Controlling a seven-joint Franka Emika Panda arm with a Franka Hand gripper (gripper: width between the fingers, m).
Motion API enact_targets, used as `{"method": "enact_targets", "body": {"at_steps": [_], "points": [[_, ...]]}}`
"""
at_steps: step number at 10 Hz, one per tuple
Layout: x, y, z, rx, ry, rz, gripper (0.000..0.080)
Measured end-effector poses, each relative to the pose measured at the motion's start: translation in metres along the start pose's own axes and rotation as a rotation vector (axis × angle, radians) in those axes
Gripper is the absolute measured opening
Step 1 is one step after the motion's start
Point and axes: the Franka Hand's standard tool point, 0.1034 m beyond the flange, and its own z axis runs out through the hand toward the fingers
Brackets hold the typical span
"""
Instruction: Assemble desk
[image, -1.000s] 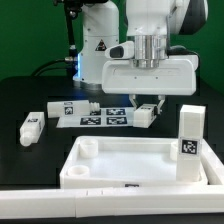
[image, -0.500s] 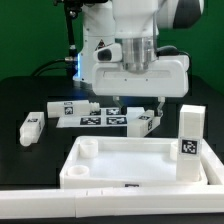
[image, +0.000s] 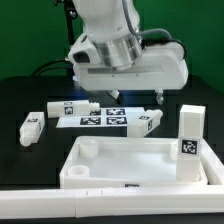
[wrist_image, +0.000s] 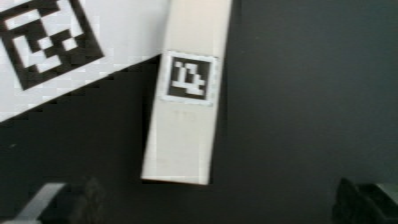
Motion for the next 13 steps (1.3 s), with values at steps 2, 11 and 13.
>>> {"method": "enact_targets", "body": {"at_steps": [2,11,13], "points": [[0.007,0.002,-0.001,-0.008,-0.069,-0.004,0.0648],[0.026,0.015,0.014,0.125,-0.14,0.139,0.0648],[0.018,0.02,0.032,0.177,-0.239,0.198,0.0648]]}}
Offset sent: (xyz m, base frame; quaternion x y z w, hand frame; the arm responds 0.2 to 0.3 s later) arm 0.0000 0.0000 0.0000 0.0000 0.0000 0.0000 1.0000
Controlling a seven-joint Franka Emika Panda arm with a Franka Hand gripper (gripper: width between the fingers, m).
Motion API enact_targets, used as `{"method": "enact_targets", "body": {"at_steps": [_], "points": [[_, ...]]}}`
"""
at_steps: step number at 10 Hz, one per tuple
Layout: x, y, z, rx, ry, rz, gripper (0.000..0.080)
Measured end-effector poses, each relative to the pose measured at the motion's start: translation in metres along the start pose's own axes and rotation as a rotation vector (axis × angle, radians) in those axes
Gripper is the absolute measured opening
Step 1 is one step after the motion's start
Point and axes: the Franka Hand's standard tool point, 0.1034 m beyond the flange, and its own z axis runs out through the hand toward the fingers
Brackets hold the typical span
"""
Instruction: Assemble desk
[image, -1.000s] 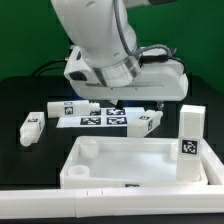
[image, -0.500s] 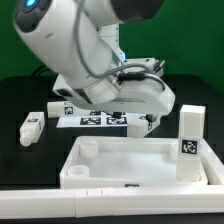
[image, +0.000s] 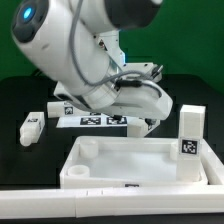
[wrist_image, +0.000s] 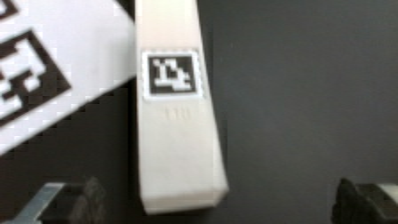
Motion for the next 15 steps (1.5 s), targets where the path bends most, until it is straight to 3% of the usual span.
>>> {"method": "enact_targets", "body": {"at_steps": [1,3,4,5,6,9,11,12,13,15], "points": [[0.002,0.001,0.006,-0.007,0.006,0.016,0.0648],[0.003,0.001,0.005,-0.004,0.009,0.016,0.0648],[0.003,0.003,0.006,0.001,-0.001,0.023,0.0648],[0.0,0.007,0.012,0.036,-0.065,0.07,0.0648],[0.005,0.011,0.02,0.049,-0.091,0.117,0.0648],[0.006,0.009,0.021,0.048,-0.081,0.113,0.0639],[0.006,0.009,0.021,0.048,-0.081,0.113,0.0286],[0.006,0.009,0.021,0.049,-0.081,0.114,0.0285],[0.006,0.01,0.018,0.051,-0.077,0.11,0.0285],[-0.006,0.008,-0.025,0.091,-0.037,0.061,0.0285]]}}
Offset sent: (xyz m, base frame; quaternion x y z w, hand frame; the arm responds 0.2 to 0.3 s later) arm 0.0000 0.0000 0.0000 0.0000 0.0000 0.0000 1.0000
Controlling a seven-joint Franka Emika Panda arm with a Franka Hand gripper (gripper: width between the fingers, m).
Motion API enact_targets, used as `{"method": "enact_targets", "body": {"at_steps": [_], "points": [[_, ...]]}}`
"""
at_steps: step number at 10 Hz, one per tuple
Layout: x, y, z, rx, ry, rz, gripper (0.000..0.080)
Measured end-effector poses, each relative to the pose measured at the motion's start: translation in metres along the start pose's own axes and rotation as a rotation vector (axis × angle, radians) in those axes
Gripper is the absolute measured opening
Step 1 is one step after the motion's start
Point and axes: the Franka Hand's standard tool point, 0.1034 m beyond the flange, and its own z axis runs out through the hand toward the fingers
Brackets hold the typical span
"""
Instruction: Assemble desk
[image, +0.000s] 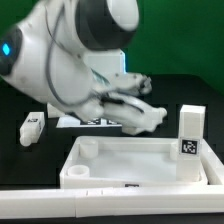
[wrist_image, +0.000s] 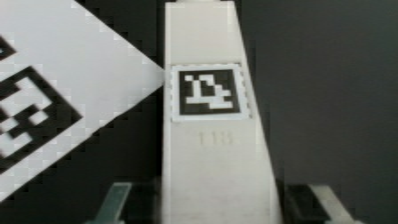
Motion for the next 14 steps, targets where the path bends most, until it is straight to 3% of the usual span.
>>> {"method": "enact_targets", "body": {"at_steps": [2,3,5,7,8,9,10,12,13,14], "points": [[-0.025,-0.018,-0.054,0.036,0.13,-0.072,0.0285],[-0.029,-0.029,-0.069,0.021,0.229,-0.102,0.0285],[-0.024,-0.028,-0.062,0.024,0.358,-0.106,0.0285],[-0.016,-0.026,-0.084,0.024,0.55,-0.209,0.0286],[-0.019,-0.027,-0.108,0.0,0.59,-0.262,0.0286],[-0.019,-0.046,-0.144,-0.021,0.686,-0.326,0.0287],[-0.021,-0.063,-0.154,-0.014,0.788,-0.357,0.0287],[-0.017,-0.057,-0.148,-0.012,0.932,-0.361,0.0287],[-0.014,-0.058,-0.15,-0.022,0.987,-0.377,0.0287],[-0.007,-0.063,-0.157,-0.066,1.086,-0.425,0.0287]]}}
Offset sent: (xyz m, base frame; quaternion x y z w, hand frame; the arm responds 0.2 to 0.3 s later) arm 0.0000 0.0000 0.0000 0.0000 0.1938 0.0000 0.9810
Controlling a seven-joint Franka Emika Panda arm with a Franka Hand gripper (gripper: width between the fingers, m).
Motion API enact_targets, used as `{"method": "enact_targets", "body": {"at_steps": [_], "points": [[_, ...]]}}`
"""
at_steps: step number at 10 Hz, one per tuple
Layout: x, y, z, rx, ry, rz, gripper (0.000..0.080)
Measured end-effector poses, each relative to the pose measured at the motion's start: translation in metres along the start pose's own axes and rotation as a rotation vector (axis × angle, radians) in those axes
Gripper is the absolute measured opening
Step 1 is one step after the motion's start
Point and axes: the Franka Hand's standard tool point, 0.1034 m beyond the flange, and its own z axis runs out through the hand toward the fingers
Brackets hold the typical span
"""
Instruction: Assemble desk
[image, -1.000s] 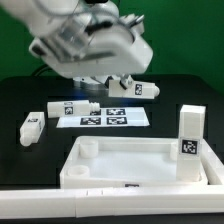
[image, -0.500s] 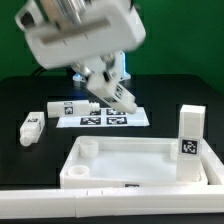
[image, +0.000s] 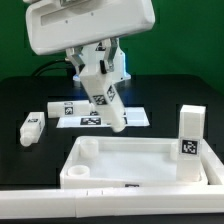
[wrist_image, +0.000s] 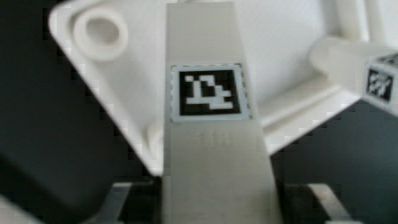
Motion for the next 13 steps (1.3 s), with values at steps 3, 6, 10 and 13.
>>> {"method": "enact_targets", "body": {"at_steps": [3,6,10,13], "points": [[0.033,-0.012,0.008,-0.034,0.185,-0.178,0.0287],[0.029,-0.009,0.011,-0.046,0.314,-0.208,0.0287],[0.037,0.0,0.017,-0.061,0.312,-0.223,0.0287],[0.036,0.01,0.026,-0.076,0.301,-0.218,0.0287]]}}
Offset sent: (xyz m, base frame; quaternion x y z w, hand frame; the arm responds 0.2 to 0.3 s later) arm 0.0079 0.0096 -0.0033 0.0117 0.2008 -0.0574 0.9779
